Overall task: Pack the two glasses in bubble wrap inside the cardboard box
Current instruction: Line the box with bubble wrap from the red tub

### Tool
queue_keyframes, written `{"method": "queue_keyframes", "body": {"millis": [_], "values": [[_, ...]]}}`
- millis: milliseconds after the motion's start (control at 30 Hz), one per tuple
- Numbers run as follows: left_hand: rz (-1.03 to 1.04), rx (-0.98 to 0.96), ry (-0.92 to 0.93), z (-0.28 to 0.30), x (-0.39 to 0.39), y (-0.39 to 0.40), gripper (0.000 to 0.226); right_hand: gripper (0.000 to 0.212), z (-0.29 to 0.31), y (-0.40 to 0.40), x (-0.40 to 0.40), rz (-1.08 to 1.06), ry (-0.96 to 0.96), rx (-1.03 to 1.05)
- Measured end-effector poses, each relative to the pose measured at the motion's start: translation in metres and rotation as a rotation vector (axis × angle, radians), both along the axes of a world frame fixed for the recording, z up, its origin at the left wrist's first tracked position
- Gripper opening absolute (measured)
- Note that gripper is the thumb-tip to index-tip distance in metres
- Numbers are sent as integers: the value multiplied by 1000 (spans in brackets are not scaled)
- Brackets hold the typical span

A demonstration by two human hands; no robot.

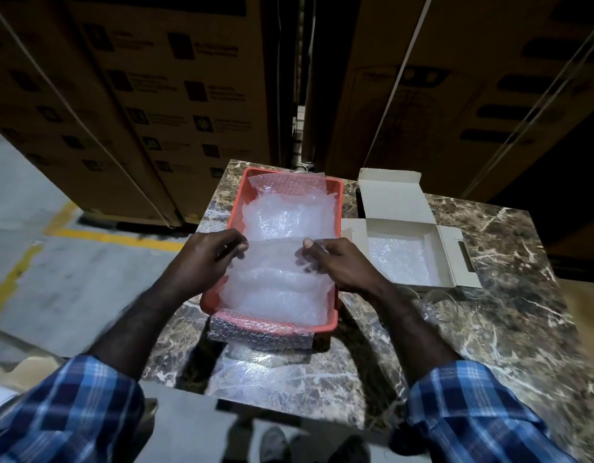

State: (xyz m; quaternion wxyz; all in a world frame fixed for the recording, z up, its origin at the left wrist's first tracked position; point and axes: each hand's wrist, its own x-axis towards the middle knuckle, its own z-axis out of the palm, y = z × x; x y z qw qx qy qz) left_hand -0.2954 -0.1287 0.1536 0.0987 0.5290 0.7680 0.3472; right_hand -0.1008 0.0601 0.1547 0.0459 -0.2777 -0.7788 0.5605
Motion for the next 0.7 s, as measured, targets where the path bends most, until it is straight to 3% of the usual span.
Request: {"method": "queue_keyframes", "body": {"millis": [467,700], "values": [[4,-24,50,1,9,-9,18,24,4,-4,12,-140,45,-189],[25,-105,86,14,41,16,59,19,0,-7,10,-122,35,-128]]}}
